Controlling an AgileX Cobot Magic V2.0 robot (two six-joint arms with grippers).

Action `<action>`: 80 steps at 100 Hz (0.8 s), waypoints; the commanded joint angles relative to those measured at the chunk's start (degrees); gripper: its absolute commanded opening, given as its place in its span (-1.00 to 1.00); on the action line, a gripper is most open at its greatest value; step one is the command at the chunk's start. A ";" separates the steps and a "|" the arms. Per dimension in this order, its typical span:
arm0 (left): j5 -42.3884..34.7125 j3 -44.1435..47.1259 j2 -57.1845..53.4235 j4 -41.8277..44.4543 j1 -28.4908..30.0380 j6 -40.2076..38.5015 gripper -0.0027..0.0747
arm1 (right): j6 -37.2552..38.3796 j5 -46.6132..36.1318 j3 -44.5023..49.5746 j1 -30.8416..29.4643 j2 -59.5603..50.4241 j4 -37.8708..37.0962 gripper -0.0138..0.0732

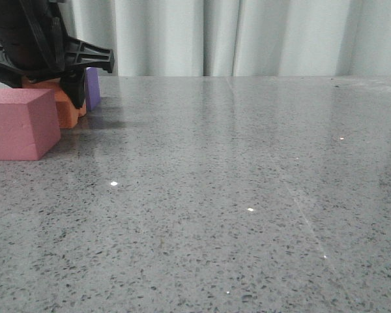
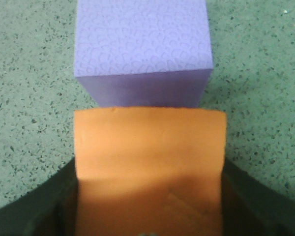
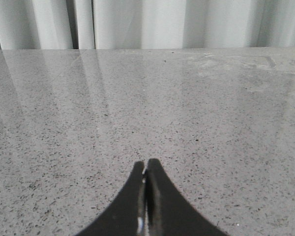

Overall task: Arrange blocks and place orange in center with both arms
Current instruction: 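Set the orange cube down between pink and purple blocks, open left gripper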

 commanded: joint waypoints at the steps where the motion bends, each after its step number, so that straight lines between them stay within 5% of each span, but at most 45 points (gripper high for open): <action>1: 1.33 -1.21 -1.68 1.29 0.09 0.95 -0.34 | -0.46 -5.24 -0.77 -0.27 -1.46 -0.09 -0.84; 15: 1.45 -1.32 -1.79 1.29 0.09 0.95 0.58 | -0.46 -5.24 -0.77 -0.27 -1.46 -0.09 -0.84; 23: 2.83 -1.68 -1.79 1.56 0.09 0.95 0.93 | -0.46 -5.24 -0.77 -0.27 -1.46 -0.09 -0.84; 45: 7.26 -4.44 -3.54 0.53 0.09 6.03 0.70 | -0.46 -5.24 -0.77 -0.27 -1.46 -0.09 -0.84; 80: -0.29 -4.99 -16.79 -1.90 -1.40 7.02 0.70 | -0.46 -5.24 -0.77 -0.27 -1.46 -0.09 -0.84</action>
